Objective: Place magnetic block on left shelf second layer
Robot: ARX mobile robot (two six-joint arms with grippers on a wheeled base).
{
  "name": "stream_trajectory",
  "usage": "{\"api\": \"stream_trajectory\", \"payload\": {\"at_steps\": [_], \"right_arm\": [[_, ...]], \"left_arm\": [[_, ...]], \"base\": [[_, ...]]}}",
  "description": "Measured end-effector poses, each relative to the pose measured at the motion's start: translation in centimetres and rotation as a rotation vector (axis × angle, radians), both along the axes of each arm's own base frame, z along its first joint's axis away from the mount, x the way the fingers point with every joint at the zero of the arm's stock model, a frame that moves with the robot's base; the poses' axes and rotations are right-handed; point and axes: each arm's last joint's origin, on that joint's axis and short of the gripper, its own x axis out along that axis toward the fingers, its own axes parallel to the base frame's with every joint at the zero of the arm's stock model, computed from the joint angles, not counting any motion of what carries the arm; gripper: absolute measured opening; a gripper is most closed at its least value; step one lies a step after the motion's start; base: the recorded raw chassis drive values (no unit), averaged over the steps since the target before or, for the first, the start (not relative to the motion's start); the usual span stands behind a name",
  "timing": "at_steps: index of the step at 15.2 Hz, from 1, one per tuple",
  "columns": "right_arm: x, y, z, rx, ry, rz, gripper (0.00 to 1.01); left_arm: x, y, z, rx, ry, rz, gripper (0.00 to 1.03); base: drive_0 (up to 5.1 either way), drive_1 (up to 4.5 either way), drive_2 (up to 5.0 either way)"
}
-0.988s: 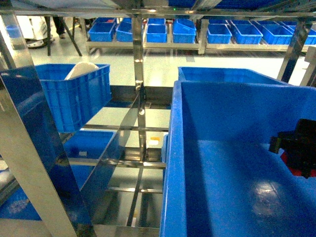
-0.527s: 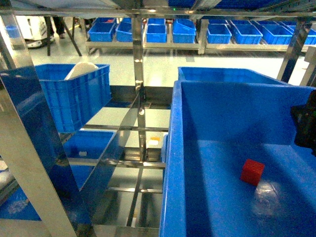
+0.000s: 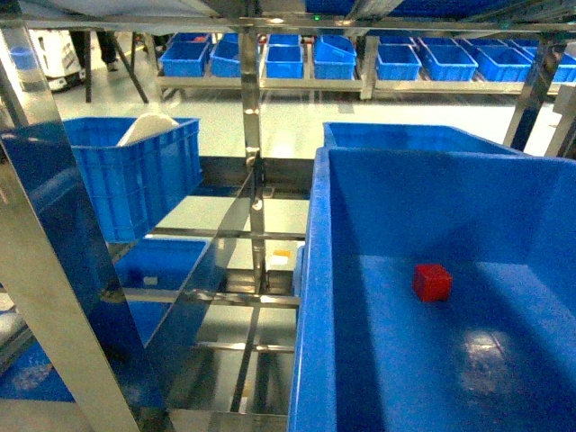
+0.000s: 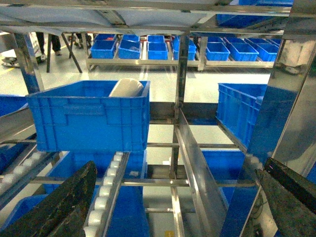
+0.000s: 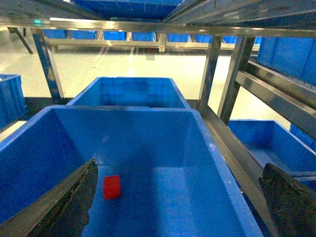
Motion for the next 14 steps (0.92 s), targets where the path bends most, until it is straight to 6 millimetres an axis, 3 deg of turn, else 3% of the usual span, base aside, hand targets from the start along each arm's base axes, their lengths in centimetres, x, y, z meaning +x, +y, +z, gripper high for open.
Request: {"api": "stream_trajectory", "payload": {"at_steps": [1, 3, 8, 14], "right_arm": [[0.1, -0.1, -0.3, 0.007, -0.034, 0.029, 0.94], [-1.2, -0.7, -2.0, 0.016, -0.078, 0.085, 0.65], [-3.1, -2.1, -4.0, 0.016, -0.078, 0.085, 0.03], [-4.2, -2.1, -5.0, 0.018, -0.075, 0.087, 0.02]], "left_arm": [[0.0, 0.0, 0.0, 0.000, 0.000, 0.001, 0.98], [0.0, 0.0, 0.0, 0.000, 0.000, 0.001, 0.98], [0.0, 0.0, 0.0, 0.000, 0.000, 0.000, 0.98], [0.0, 0.0, 0.0, 0.000, 0.000, 0.000, 0.98]], "base": [[0.0, 0.00, 0.0], [0.0, 0.00, 0.0], [0.0, 0.00, 0.0], [0.0, 0.00, 0.0]]}}
